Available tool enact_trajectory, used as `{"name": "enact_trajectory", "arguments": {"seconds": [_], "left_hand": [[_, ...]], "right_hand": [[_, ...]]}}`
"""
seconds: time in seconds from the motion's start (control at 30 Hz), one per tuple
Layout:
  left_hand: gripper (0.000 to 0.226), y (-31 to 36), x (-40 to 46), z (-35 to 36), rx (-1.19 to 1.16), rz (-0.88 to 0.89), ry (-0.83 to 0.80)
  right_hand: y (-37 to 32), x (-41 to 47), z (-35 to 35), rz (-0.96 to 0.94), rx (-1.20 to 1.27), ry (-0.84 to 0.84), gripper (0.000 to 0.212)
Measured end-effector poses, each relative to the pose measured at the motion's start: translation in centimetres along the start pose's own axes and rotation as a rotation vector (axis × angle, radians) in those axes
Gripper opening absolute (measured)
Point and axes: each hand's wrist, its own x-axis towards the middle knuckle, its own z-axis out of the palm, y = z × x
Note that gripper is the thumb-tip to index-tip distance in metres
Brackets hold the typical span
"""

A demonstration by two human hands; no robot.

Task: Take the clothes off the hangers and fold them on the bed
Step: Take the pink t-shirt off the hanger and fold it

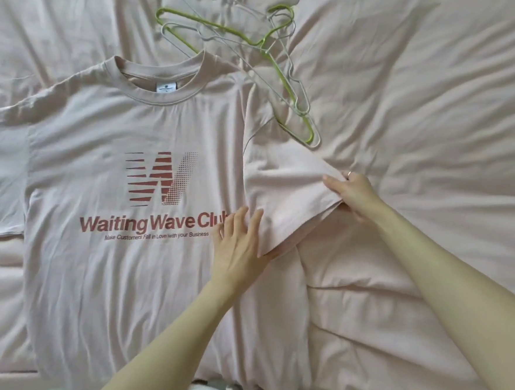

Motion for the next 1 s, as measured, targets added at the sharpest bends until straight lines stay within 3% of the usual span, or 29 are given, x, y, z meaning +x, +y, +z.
{"name": "enact_trajectory", "arguments": {"seconds": [0.1, 0.27, 0.4, 0.5, 0.6, 0.77, 0.9, 1.0], "left_hand": [[0.064, 1.3, 0.4, 0.1, -0.038, 0.088, 0.076], [0.044, 3.2, 1.1, 1.3, -0.019, 0.188, 0.054], [0.045, 5.4, 2.1, 2.1, 0.014, 0.236, 0.075], [0.062, 7.1, 2.9, 2.5, 0.029, 0.261, 0.053], [0.077, 8.5, 4.2, 3.4, 0.05, 0.266, 0.1], [0.062, 10.1, 6.9, 3.9, 0.088, 0.307, 0.208], [0.04, 11.2, 8.9, 4.7, 0.092, 0.353, 0.246], [0.026, 12.1, 9.7, 5.1, 0.02, 0.422, 0.265]], "right_hand": [[-1.0, 0.5, -2.5, -0.067, -0.05, 0.096, 0.005], [-1.5, 1.7, -5.1, -0.029, 0.065, 0.246, 0.016], [-2.2, 3.1, -6.8, 0.057, 0.285, 0.298, 0.014], [-3.0, 4.0, -7.6, 0.027, 0.33, 0.305, 0.013], [-3.2, 5.3, -8.2, -0.118, 0.065, 0.377, 0.021], [-4.5, 6.5, -8.8, -0.259, -0.356, 0.458, 0.029], [-5.1, 7.3, -9.7, -0.239, -0.441, 0.437, 0.039], [-5.2, 7.6, -10.3, -0.239, -0.434, 0.459, 0.019]]}}
